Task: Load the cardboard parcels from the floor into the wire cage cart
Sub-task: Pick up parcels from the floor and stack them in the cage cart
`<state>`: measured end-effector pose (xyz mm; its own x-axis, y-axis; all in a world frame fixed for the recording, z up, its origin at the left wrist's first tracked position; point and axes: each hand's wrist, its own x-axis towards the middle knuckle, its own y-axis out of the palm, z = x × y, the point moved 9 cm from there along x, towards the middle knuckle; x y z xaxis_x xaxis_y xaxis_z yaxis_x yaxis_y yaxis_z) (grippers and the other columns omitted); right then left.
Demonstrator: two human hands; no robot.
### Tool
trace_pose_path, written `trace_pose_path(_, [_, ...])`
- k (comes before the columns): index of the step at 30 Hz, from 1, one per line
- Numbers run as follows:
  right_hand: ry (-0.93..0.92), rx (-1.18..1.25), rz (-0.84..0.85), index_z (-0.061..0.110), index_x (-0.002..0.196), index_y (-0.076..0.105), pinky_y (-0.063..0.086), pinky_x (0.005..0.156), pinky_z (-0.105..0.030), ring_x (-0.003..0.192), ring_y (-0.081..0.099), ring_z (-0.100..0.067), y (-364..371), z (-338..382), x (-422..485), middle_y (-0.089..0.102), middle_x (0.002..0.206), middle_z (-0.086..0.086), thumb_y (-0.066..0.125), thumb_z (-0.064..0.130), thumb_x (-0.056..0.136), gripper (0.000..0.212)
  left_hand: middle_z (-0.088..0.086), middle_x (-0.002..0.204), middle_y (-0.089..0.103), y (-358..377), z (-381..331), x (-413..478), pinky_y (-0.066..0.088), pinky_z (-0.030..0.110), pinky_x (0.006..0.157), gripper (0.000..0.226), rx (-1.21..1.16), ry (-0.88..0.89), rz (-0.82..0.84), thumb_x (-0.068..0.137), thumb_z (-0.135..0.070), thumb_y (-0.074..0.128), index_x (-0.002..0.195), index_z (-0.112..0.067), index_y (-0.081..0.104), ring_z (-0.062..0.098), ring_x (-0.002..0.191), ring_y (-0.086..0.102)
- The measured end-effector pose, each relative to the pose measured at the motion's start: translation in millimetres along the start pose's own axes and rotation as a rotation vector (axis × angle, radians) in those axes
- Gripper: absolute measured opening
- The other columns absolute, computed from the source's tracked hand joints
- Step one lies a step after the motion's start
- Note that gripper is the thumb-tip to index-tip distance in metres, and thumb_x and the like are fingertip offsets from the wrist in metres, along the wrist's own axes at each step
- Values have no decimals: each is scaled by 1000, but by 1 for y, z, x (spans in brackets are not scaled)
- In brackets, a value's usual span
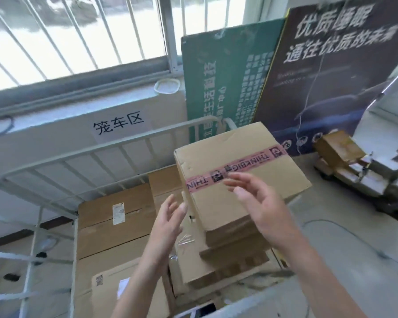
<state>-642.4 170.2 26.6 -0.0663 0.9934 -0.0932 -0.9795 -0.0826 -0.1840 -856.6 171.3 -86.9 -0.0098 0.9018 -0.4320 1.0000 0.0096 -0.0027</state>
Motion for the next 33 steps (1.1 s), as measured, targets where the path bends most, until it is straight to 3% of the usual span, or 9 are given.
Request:
trace_pose_path(3, [-24, -232, -299, 45, 117, 62, 47, 97, -28, 117, 60, -5, -86, -17, 34, 67, 117, 21, 52, 45, 90, 29, 2, 158, 34, 30, -28, 3, 40, 41, 108, 100, 80, 68, -42, 74, -69, 64, 156, -36, 17, 17, 138, 42])
trace_pose_path(5, [61, -468, -420, 34, 136, 55, 42, 106, -40, 130, 50, -21, -129, -43, 57, 61, 132, 5, 53, 45, 92, 45, 3, 162, 26, 41, -34, 9, 38, 33, 99, 100, 119, 85, -61, 81, -64, 67, 158, -35, 9, 15, 141, 35])
trace_pose_path(8, [285, -612, -403, 20, 156, 28, 25, 118, -55, 146, 27, -38, -163, -94, 83, 38, 157, -10, 53, 55, 94, 75, 3, 164, 23, 54, -23, 22, 38, 40, 106, 107, 139, -22, -69, 84, -59, 70, 159, -28, 1, 21, 145, 31])
trace_pose_path(10, [445, -638, -306, 18, 159, 17, 27, 117, -57, 146, 29, -40, -170, -125, 91, 34, 160, -12, 53, 64, 91, 89, 2, 162, 28, 58, -11, 32, 35, 51, 113, 108, 144, -117, -75, 84, -57, 71, 159, -22, 1, 27, 145, 32])
trace_pose_path(16, [469, -511, -212, 26, 128, 49, 49, 86, -44, 107, 59, -28, -154, -120, 85, 63, 125, -4, 68, 48, 88, 49, 0, 131, 61, 52, 5, 36, 49, 40, 100, 60, 73, -110, -93, 87, -29, 75, 136, -22, 41, 18, 117, 59])
trace_pose_path(21, [359, -564, -159, 30, 130, 46, 50, 82, -43, 100, 56, -20, -90, -70, 60, 59, 110, 6, 59, 57, 89, 50, -12, 116, 66, -26, 0, 19, 49, 16, 66, 40, 8, -84, -203, 90, -32, 71, 125, -30, 51, 1, 97, 64])
trace_pose_path(24, [290, -452, -85, 31, 134, 43, 51, 87, -44, 104, 57, -19, -27, -38, 56, 58, 120, 4, 58, 59, 89, 55, -12, 107, 68, -99, -12, 4, 51, 16, 60, 30, 20, -43, -305, 91, -29, 70, 118, -30, 57, -2, 83, 69])
trace_pose_path(29, [228, -316, 60, 29, 147, 33, 52, 94, -47, 115, 56, -20, 113, -13, 69, 51, 135, 2, 59, 57, 88, 70, -17, 97, 75, -242, -18, -17, 50, 17, 63, 21, 71, -6, -468, 91, -32, 67, 112, -32, 63, -1, 86, 70])
trace_pose_path(33, [289, -286, 203, 25, 149, 26, 47, 100, -47, 125, 51, -21, 239, -45, 93, 46, 144, 0, 62, 57, 86, 79, -12, 105, 74, -351, 4, -14, 51, 24, 70, 35, 110, 1, -552, 86, -35, 69, 120, -31, 63, -1, 89, 69])
